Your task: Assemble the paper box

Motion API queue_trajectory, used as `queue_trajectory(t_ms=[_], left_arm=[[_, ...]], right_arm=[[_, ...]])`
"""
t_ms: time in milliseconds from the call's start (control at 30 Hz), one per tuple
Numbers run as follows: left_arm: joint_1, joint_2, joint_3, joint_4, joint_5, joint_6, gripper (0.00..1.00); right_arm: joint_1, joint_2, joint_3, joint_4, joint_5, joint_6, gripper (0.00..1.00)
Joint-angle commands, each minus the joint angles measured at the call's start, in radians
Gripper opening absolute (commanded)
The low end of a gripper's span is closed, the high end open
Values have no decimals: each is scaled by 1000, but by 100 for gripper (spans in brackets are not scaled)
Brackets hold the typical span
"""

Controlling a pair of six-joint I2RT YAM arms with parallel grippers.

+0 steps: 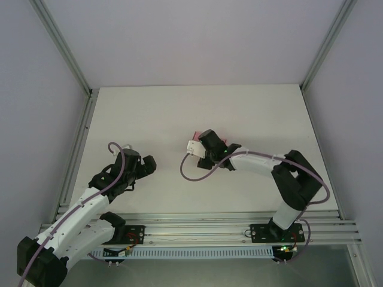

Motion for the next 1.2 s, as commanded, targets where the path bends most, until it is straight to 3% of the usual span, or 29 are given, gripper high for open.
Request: queue_trajectory(t_ms=[0, 67, 167, 300, 433, 533, 633, 733, 867, 967, 1033, 1067, 1133, 1167], left_arm=[[6, -3, 40, -19, -19, 33, 100], [8, 15, 60, -19, -36, 37, 100], [19, 63, 95, 5, -68, 64, 100], [83, 160, 133, 74, -142, 154, 100], [217, 235, 115, 256, -178, 252, 100], [293, 284, 20, 530, -216, 369, 100], [358, 338, -61, 752, -174, 433, 100], [368, 407, -144, 982, -213, 487, 100], [370, 492, -250, 1262, -153, 533, 100], [376, 604, -314, 1505, -164, 549, 100], [379, 694, -342, 1669, -107, 581, 100], [378, 698, -342, 1646, -22, 601, 100], [378, 784, -304, 1680, -7, 618, 100], [378, 788, -273, 1632, -30, 610, 100]], right_arm=[[5, -128, -7, -99, -247, 107, 100], [4, -199, -27, -92, -309, 166, 100], [-42, -296, -52, -63, -309, 324, 100], [-269, -376, -78, -82, -303, 694, 100], [-536, -400, -174, -33, -260, 885, 100], [-671, -388, -247, 33, -211, 953, 100], [-693, -384, -379, 261, -91, 883, 100], [-694, -384, -546, 590, -75, 828, 100], [-694, -356, -712, 1021, -73, 809, 100], [-693, -275, -726, 1131, -53, 793, 100], [-695, -197, -737, 1235, -73, 792, 100], [-694, -140, -733, 1274, -81, 789, 100], [-687, -47, -706, 1353, -54, 770, 100], [-687, -104, -665, 1171, -75, 784, 100]])
